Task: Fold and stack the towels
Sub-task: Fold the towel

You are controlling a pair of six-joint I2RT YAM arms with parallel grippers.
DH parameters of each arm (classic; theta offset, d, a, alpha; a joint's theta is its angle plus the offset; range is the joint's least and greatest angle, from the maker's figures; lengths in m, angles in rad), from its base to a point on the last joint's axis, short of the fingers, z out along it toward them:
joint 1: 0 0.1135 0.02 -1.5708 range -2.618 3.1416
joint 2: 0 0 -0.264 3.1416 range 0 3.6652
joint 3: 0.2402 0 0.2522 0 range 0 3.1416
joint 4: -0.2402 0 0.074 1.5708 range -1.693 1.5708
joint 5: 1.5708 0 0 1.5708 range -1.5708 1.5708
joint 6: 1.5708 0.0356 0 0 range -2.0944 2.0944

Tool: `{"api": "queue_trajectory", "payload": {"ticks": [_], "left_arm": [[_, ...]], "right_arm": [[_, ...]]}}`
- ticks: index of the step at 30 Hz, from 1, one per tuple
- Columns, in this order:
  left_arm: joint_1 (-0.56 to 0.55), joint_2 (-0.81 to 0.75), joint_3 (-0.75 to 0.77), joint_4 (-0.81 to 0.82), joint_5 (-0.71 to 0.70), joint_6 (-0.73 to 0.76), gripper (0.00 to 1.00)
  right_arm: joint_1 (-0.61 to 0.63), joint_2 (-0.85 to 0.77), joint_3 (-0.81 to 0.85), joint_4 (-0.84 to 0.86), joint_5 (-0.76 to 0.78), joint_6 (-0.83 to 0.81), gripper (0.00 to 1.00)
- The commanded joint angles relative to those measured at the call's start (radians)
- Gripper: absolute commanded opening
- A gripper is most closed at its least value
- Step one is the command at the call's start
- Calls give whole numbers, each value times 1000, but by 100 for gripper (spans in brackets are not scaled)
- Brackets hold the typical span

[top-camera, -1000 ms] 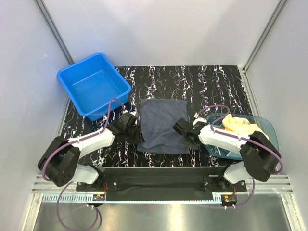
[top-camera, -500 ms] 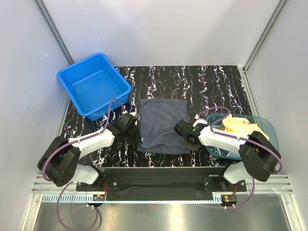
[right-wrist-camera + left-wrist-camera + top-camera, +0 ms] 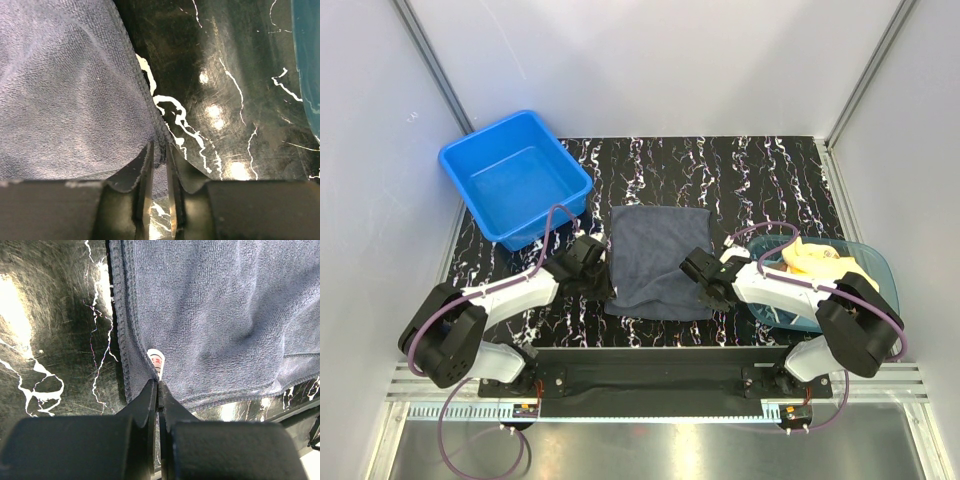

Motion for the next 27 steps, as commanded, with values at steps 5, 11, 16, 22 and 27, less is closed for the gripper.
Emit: {"api": "queue_trajectory", "payload": {"ticks": [5,11,16,22,27], "left_arm": [[-5,-6,14,20,-25,-9,0],[-5,-12,29,3,-30,-9,0],[-5,-35,92,-106,-83,13,0],[-5,-101,157,-232,-166,20,0],[-6,-126,91,-198,-123,2,0]], "right_arm": [[-6,-9,3,9,71,32,6],[-6,-41,3,-11,103,26,0],[-6,-82,52,-86,110,-34,0],[-7,-165,49,-128,88,-103,0],[-6,-237,-54,-65,-9,-86,0]]}}
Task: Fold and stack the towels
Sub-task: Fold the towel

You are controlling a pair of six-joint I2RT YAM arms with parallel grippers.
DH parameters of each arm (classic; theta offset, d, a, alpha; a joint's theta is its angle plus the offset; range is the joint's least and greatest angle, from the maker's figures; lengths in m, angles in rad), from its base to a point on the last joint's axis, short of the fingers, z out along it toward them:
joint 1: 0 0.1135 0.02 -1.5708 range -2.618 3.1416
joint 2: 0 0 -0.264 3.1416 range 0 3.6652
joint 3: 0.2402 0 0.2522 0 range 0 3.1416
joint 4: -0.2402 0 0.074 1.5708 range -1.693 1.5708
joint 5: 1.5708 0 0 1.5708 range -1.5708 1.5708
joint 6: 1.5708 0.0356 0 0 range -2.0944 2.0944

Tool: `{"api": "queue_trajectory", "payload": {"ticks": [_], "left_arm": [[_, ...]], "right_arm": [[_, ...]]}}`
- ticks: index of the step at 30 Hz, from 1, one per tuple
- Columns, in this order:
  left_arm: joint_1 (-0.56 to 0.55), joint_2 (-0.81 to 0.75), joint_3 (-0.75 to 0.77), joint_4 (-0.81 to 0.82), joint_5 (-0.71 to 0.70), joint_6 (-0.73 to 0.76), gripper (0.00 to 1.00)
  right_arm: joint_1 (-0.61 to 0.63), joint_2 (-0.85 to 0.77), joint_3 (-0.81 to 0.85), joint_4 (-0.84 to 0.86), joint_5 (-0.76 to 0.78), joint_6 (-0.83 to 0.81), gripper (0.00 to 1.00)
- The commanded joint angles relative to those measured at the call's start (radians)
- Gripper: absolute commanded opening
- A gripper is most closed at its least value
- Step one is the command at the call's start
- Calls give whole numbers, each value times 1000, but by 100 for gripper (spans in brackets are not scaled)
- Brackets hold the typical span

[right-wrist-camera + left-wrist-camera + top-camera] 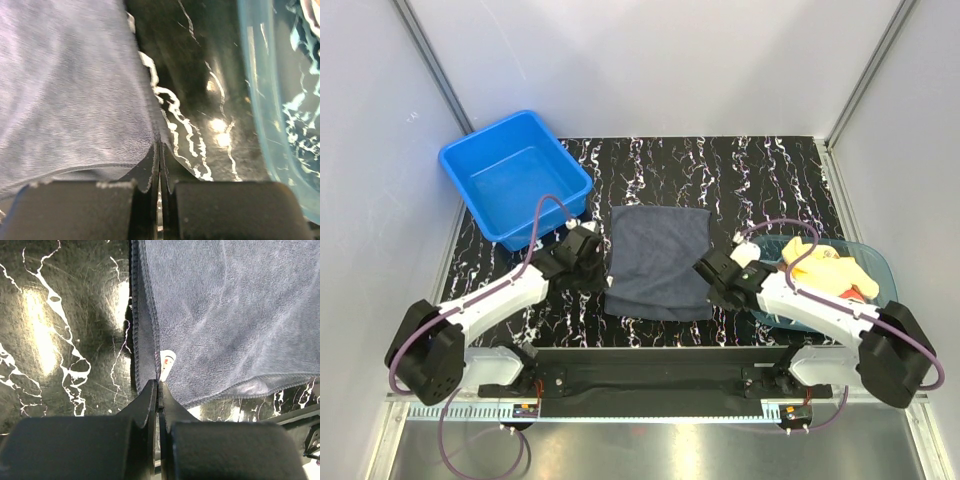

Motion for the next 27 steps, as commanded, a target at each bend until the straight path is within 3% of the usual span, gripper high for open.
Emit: {"api": "queue_trajectory", "payload": {"ticks": [1,11,15,19,20,21,23,24,25,27], "left_arm": [[-5,-27,-52,11,-5,-8,0],[-5,-50,-163,66,6,-33,0],[-5,-82,-169,61,55,-30,0],[-10,-102,-187,72,105,-30,0],[-10,-107,-183,68,115,-30,6],[-11,-113,-177,48,113,-25,26],[-11,-147,-120,16,72,-2,42],[-10,-156,-89,-24,51,13,46],[-8,-159,-47,-37,31,35,55],[-2,-135,93,-54,-17,123,60]], "right_arm": [[-7,-56,-84,14,-36,8,0],[-5,-153,-165,60,-65,-15,0],[-4,-193,-194,153,-152,-52,0],[-4,-225,-188,139,-172,-71,1],[-5,-236,-175,139,-171,-84,5],[-5,-245,-158,136,-165,-128,17],[-7,-264,-78,136,-122,-194,27],[-22,-264,-16,141,-102,-273,35],[-42,-250,12,152,-91,-323,38],[-119,-225,86,216,-163,-465,41]]}}
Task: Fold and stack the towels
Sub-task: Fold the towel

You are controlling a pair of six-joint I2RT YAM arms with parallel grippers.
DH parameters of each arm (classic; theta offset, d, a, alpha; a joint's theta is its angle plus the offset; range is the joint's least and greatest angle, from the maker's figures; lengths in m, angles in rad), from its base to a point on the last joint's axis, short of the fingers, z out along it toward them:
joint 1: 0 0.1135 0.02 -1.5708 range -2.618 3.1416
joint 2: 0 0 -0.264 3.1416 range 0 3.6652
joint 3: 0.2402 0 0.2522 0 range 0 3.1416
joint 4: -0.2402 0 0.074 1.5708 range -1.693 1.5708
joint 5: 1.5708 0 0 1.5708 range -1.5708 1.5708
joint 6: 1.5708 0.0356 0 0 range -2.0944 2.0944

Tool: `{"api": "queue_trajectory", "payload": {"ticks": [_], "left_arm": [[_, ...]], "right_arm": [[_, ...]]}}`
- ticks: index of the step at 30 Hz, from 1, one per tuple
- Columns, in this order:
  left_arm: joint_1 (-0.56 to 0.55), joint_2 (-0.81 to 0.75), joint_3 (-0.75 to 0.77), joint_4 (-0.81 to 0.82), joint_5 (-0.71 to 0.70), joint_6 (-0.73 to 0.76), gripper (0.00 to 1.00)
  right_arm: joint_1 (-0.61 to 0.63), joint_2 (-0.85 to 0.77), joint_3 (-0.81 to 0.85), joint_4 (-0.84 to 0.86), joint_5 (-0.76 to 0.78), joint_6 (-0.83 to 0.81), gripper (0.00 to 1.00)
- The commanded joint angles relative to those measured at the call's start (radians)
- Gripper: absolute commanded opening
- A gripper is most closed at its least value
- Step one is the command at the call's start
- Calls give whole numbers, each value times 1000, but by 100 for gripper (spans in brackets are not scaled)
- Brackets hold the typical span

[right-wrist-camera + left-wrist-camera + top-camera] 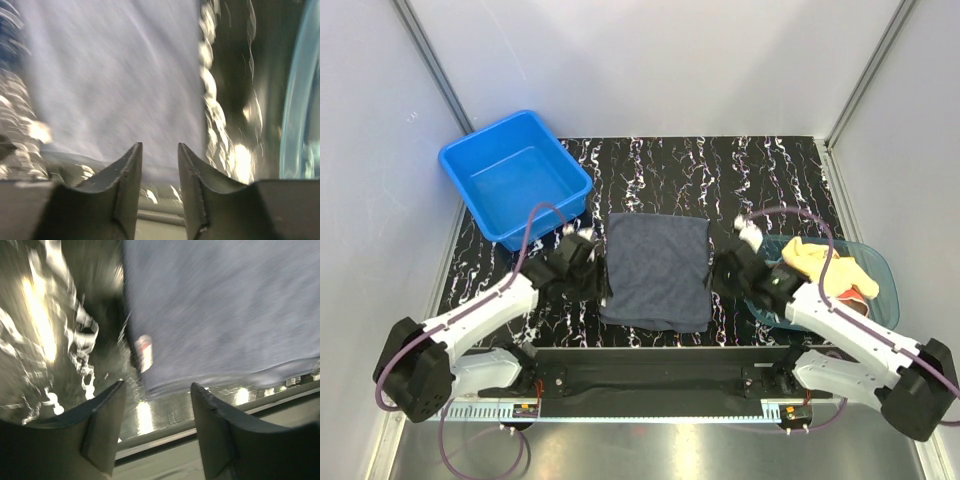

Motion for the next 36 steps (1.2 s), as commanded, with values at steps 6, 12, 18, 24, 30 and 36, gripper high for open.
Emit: {"api": "queue_trajectory", "payload": {"ticks": [6,12,18,24,30,36], "left_arm": [[109,233,525,46,-48,351,60],[237,502,748,37,131,489,59],[271,741,964,-37,147,607,59],[274,921,1127,-100,139,665,55],[274,1016,1190,-117,119,675,50],[274,1036,1197,-118,99,711,50]], "right_arm": [[-384,251,379,183,-412,-511,58],[-536,600,617,88,-670,-694,75],[-633,844,856,-9,-808,-781,63],[-651,1049,1036,-130,-837,-889,47],[-673,1232,1171,-219,-866,-941,46],[-677,1315,1234,-282,-854,-996,50]]}}
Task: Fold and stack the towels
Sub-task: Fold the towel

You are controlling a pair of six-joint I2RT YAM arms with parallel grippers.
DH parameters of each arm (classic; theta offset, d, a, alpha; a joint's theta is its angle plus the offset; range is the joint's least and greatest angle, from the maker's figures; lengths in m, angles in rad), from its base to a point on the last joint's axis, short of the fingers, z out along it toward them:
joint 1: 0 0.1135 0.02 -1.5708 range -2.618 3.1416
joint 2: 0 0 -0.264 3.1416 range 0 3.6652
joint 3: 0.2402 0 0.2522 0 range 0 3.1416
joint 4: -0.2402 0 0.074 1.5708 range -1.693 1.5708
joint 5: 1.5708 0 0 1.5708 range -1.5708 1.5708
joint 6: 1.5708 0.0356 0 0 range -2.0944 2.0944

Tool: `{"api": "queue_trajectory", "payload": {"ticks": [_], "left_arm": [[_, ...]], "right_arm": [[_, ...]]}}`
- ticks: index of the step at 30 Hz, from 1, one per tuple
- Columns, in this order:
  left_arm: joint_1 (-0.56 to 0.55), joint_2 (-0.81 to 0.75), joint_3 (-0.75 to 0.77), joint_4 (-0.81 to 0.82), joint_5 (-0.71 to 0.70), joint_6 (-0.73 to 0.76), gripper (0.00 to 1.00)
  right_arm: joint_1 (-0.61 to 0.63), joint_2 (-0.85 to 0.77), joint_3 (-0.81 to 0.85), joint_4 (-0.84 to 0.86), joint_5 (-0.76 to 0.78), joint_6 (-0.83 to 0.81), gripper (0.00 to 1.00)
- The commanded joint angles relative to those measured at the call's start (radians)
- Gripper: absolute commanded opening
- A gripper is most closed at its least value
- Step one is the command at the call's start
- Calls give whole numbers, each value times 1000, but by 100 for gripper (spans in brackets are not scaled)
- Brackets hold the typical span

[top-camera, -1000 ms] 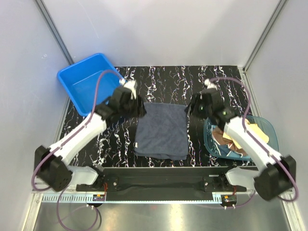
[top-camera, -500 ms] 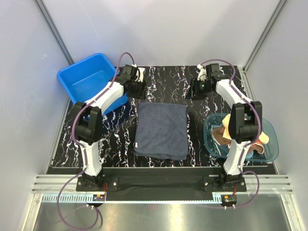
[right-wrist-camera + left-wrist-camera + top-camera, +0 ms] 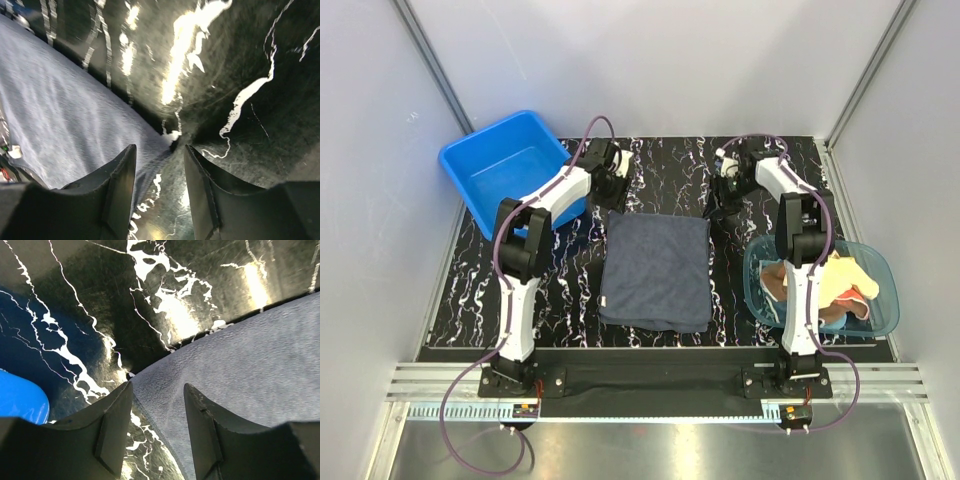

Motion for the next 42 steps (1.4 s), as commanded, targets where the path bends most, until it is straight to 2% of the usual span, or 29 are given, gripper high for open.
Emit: {"api": "queue_trajectory", "payload": {"ticks": [1,10,17,23,31,36,42], "left_arm": [[2,-5,53,5,-21,56,50],[12,26,79,-27,-38,102,50],[24,53,118,-61,-29,141,50],[30,88,151,-81,22,165,49],[30,141,180,-106,5,165,47],[30,142,177,-101,4,173,45],[30,157,186,-96,31,170,35]], "right_arm": [[-13,17,56,-68,-18,-60,50],[-23,60,67,-87,-75,-89,36],[-30,107,129,-124,-118,-109,40],[-30,129,143,-156,-153,-137,40],[-30,150,151,-181,-156,-160,38],[-30,162,159,-183,-150,-160,35],[-28,162,169,-184,-142,-158,27]]}}
